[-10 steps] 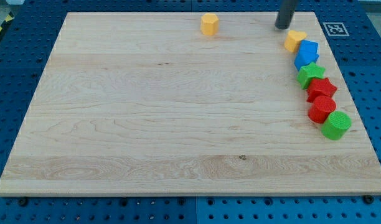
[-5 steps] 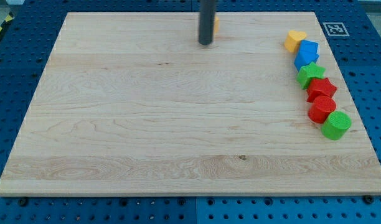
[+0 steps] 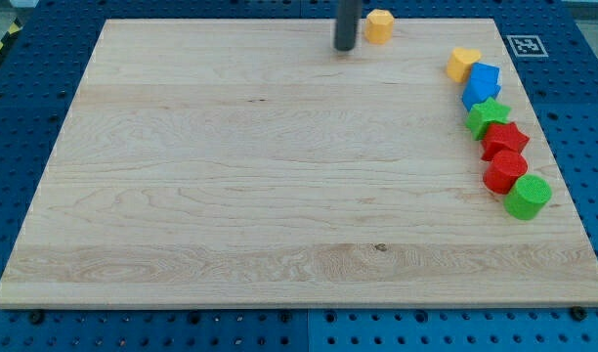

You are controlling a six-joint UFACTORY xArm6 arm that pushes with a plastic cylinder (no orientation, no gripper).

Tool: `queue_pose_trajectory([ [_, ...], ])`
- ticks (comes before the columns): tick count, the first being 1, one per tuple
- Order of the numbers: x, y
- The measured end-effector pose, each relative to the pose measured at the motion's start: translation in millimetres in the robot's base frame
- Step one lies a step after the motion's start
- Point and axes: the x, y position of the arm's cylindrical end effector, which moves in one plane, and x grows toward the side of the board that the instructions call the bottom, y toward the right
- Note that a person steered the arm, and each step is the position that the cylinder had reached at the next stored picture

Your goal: Move the yellow hexagon above the yellow heart

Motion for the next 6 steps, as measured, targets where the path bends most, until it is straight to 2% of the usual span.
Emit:
queue_pose_trajectory([
  [1, -32.6, -19.0],
  [2, -49.4, 19.8],
  [3, -17.8, 94.0],
  [4, 14.6, 139.3],
  [6, 13.1, 138.6],
])
